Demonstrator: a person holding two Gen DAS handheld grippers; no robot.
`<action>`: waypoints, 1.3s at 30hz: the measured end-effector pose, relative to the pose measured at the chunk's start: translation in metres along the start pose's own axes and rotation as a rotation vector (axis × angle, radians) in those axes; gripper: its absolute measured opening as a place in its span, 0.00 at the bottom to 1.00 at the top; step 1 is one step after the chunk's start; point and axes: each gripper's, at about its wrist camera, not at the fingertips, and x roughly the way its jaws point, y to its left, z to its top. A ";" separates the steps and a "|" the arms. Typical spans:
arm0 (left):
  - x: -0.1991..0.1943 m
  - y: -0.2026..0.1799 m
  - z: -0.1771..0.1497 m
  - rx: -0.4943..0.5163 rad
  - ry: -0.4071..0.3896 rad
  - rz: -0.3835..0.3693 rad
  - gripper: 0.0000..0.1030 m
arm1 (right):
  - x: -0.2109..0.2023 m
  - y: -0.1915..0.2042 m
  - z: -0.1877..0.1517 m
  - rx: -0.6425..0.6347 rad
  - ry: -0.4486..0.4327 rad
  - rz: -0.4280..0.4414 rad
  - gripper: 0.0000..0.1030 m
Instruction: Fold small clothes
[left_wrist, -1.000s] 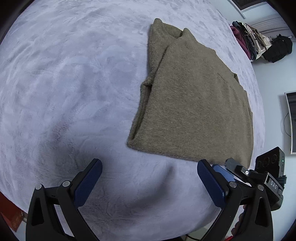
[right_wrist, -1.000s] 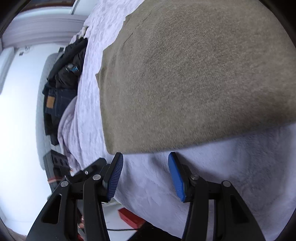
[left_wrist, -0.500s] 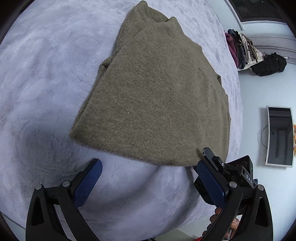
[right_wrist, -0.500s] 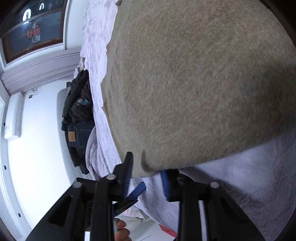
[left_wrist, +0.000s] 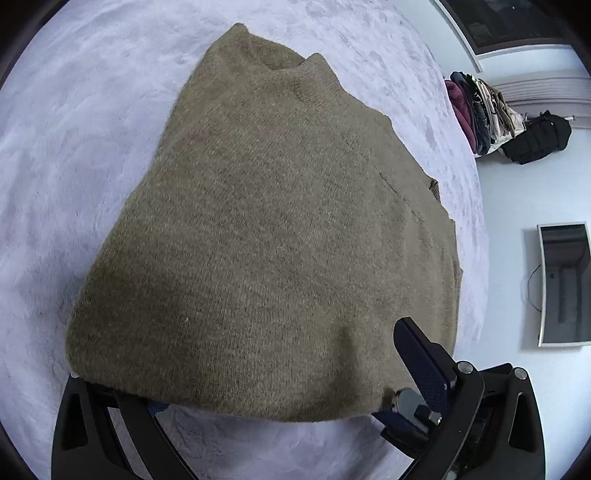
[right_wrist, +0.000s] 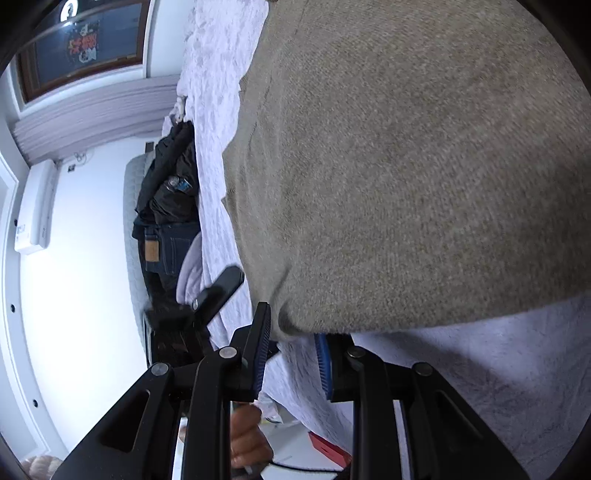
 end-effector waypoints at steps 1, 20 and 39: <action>-0.001 -0.002 0.000 0.016 -0.014 0.023 0.97 | -0.002 0.002 -0.001 -0.021 0.016 -0.019 0.27; 0.015 -0.079 -0.043 0.829 -0.260 0.611 0.18 | -0.028 0.103 0.069 -0.433 0.127 -0.312 0.63; -0.011 0.025 0.022 -0.023 -0.113 0.055 0.19 | 0.082 0.141 0.100 -0.505 0.352 -0.400 0.77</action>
